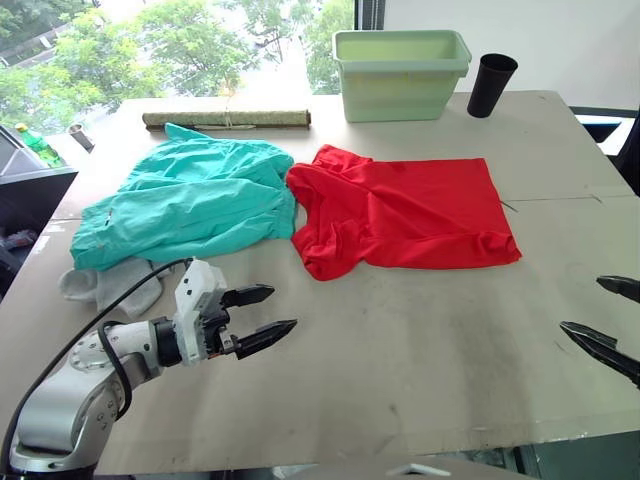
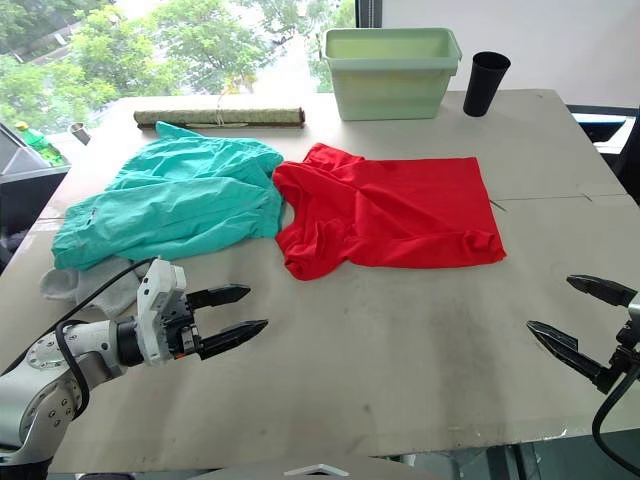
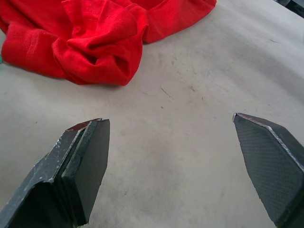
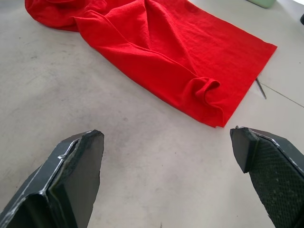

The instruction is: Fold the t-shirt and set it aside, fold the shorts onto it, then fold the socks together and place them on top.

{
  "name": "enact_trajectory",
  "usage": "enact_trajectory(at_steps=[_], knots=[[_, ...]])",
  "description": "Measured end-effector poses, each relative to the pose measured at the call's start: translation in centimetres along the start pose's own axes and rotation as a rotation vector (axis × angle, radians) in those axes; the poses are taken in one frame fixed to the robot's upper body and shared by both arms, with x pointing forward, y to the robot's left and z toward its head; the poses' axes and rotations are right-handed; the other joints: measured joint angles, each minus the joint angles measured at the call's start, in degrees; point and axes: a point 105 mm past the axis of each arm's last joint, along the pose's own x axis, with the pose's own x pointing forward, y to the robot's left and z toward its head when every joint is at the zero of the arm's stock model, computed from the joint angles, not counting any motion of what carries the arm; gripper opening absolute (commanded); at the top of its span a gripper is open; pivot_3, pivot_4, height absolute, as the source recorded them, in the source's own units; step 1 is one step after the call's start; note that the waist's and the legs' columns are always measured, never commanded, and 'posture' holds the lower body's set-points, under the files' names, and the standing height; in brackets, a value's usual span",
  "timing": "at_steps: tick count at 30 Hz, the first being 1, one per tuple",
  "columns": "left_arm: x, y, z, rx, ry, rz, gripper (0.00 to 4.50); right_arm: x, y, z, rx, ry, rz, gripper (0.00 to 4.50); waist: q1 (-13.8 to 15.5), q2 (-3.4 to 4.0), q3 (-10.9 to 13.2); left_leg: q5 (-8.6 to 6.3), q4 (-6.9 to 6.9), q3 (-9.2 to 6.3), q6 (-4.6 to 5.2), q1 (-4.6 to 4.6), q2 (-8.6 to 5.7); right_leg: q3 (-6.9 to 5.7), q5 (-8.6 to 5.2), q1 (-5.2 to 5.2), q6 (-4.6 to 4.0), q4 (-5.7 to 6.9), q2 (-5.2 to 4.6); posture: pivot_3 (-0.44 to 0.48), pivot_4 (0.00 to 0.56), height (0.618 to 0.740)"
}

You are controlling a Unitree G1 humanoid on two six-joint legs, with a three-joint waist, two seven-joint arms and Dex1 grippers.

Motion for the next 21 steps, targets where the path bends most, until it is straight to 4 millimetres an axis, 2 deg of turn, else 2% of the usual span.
enact_trajectory(at_steps=[2, 3, 6, 8, 9, 12, 13, 15, 16, 17, 21], knots=[[0.4, 0.2, 0.3, 0.006, 0.0, -0.004, 4.42, 0.0, 0.0, 0.1, -0.005, -0.008, -0.001, 4.5, 0.1, 0.0, 0.0, 0.0, 0.0, 0.0, 0.0, 0.02, -0.01, 0.0, 0.0, 0.03, 0.0, 0.0, 0.0, 0.0, 0.15, 0.727], [1.3, 0.6, 1.3, 0.035, -0.013, -0.02, 4.42, 0.3, 0.2, 0.0, 0.006, -0.018, 0.012, 4.5, 0.5, -0.03, 0.0, 0.01, 0.02, -0.01, -0.01, 0.04, -0.01, -0.03, 0.0, 0.05, 0.0, 0.01, 0.0, 0.0, 0.15, 0.727], [3.4, 1.8, 6.5, 0.219, -0.022, -0.064, 4.42, 1.7, 2.1, 1.4, -0.004, -0.096, 0.12, 4.5, 1.6, -0.06, 0.1, 0.05, 0.05, -0.08, -0.05, -0.03, 0.0, -0.17, 0.01, 0.09, 0.01, 0.04, 0.05, 0.0, 0.15, 0.727], [4.0, 2.3, 8.0, 0.29, 0.009, -0.082, 4.42, 2.0, 3.1, 2.1, -0.012, -0.122, 0.167, 4.5, 1.5, 0.1, -0.1, 0.08, 0.05, -0.01, -0.07, 0.07, -0.02, -0.12, 0.01, 0.17, 0.02, 0.03, 0.04, 0.0, 0.15, 0.727], [5.2, 3.0, 8.6, 0.312, 0.048, -0.107, 4.42, 2.2, 3.7, 2.4, -0.008, -0.136, 0.198, 4.5, 1.4, 0.07, -0.1, 0.09, 0.05, 0.02, -0.06, 0.05, -0.08, -0.09, 0.1, 0.21, 0.17, 0.05, 0.07, 0.0, 0.15, 0.727], [6.9, 3.9, 8.4, 0.34, 0.144, -0.163, 4.42, 2.8, 4.7, 3.7, -0.039, -0.172, 0.245, 4.5, 1.0, -0.15, -0.1, 0.36, 0.05, 0.05, -0.03, 0.0, -0.07, -0.01, 0.14, 0.15, 0.24, 0.05, 0.21, 0.0, 0.15, 0.727], [7.4, 4.1, 8.3, 0.345, 0.168, -0.18, 3.9, 2.9, 4.9, 4.0, -0.049, -0.179, 0.255, 4.5, 0.9, -0.21, 0.0, 0.37, 0.04, 0.06, -0.03, -0.03, -0.06, 0.0, 0.14, 0.13, 0.24, 0.02, 0.25, 0.0, 0.15, 0.727], [7.9, 4.4, 8.0, 0.357, 0.208, -0.204, 3.16, 3.2, 5.2, 4.3, -0.059, -0.187, 0.265, 4.5, 0.8, -0.26, 0.0, 0.38, 0.04, 0.08, -0.04, -0.02, -0.03, 0.04, 0.14, 0.13, 0.23, 0.01, 0.31, 0.0, 0.15, 0.727], [8.1, 4.6, 7.6, 0.372, 0.238, -0.222, 2.57, 3.3, 5.4, 4.5, -0.061, -0.195, 0.271, 4.5, 0.9, -0.27, 0.0, 0.38, 0.04, 0.08, -0.04, -0.01, -0.01, 0.04, 0.13, 0.15, 0.22, 0.01, 0.32, 0.0, 0.15, 0.727], [8.2, 4.9, 7.4, 0.381, 0.256, -0.226, 2.37, 3.5, 5.5, 4.6, -0.059, -0.199, 0.277, 4.5, 1.0, -0.29, 0.0, 0.38, 0.04, 0.08, -0.04, -0.01, -0.01, 0.04, 0.13, 0.14, 0.22, 0.01, 0.33, 0.0, 0.15, 0.727], [8.9, 5.7, 6.7, 0.419, 0.294, -0.249, 2.37, 3.8, 5.9, 4.9, -0.062, -0.206, 0.282, 4.5, 1.1, -0.35, 0.0, 0.38, 0.07, 0.08, -0.03, -0.02, -0.01, 0.03, 0.14, 0.14, 0.24, 0.01, 0.26, 0.0, 0.15, 0.727]])
